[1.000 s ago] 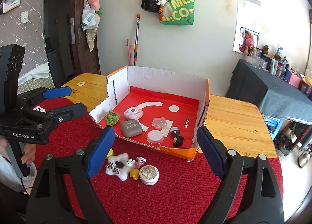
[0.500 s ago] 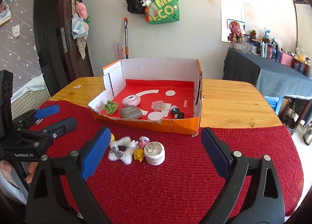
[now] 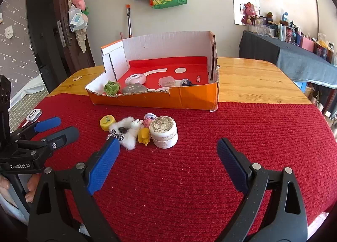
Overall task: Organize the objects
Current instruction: 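Move both open tools toward the yellow lid and white jar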
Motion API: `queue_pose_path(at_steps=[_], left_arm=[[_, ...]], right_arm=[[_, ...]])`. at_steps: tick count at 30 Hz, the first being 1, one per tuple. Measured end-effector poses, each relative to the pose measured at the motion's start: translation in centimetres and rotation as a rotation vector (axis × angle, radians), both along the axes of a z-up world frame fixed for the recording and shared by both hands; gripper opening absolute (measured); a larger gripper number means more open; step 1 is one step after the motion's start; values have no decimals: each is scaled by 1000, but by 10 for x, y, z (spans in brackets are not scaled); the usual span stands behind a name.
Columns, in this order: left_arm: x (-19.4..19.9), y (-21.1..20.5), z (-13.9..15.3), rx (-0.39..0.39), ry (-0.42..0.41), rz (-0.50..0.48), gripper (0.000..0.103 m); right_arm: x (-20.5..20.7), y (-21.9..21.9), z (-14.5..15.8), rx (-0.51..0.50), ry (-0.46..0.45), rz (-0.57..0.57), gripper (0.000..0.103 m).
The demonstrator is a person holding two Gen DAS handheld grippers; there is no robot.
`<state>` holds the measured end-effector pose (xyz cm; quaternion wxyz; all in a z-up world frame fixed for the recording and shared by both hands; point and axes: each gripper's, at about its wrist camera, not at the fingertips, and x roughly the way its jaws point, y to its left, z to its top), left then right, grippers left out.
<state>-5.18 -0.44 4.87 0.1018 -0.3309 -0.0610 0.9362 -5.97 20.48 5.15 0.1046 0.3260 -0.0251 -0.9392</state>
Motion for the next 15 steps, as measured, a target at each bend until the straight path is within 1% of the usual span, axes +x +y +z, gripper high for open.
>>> queue_pose_path(at_steps=[8, 11, 15], left_arm=[[-8, 2, -5, -8, -39, -11, 103], [-16, 2, -7, -21, -69, -16, 103], [-29, 3, -10, -19, -114, -46, 103]], right_arm=[[-5, 1, -4, 15, -20, -1, 95], [-10, 2, -7, 23, -40, -1, 95], [-21, 2, -12, 52, -79, 7, 95]])
